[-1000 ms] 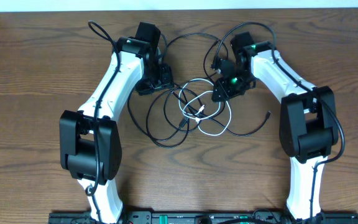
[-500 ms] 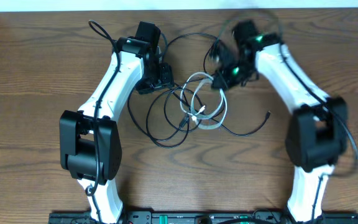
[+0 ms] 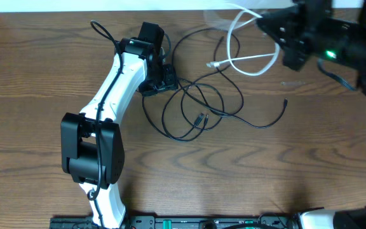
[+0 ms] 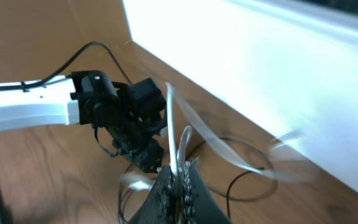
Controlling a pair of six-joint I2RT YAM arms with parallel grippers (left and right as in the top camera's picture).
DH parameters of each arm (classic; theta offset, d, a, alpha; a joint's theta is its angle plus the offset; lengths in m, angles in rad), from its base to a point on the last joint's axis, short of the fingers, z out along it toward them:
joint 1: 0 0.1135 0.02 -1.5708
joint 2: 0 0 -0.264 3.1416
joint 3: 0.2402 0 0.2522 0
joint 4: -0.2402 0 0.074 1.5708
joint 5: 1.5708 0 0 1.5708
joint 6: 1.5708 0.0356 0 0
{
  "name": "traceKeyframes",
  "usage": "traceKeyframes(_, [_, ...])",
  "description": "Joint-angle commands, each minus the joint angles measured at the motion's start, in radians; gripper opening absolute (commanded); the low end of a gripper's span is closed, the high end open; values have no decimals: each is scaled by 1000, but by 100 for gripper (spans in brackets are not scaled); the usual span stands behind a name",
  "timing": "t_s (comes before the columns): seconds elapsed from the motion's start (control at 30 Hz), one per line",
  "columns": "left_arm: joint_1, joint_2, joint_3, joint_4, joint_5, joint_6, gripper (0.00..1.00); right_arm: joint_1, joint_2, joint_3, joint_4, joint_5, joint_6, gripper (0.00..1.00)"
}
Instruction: Untangle cables
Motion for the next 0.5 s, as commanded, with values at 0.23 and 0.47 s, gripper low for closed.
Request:
traceKeyframes(0.23, [-1, -26, -2, -2, 0, 9, 64, -147, 116, -13, 29, 263, 111, 1])
traceKeyframes(0.47, [-1, -26, -2, -2, 0, 9, 64, -284, 297, -13, 146, 303, 112, 1])
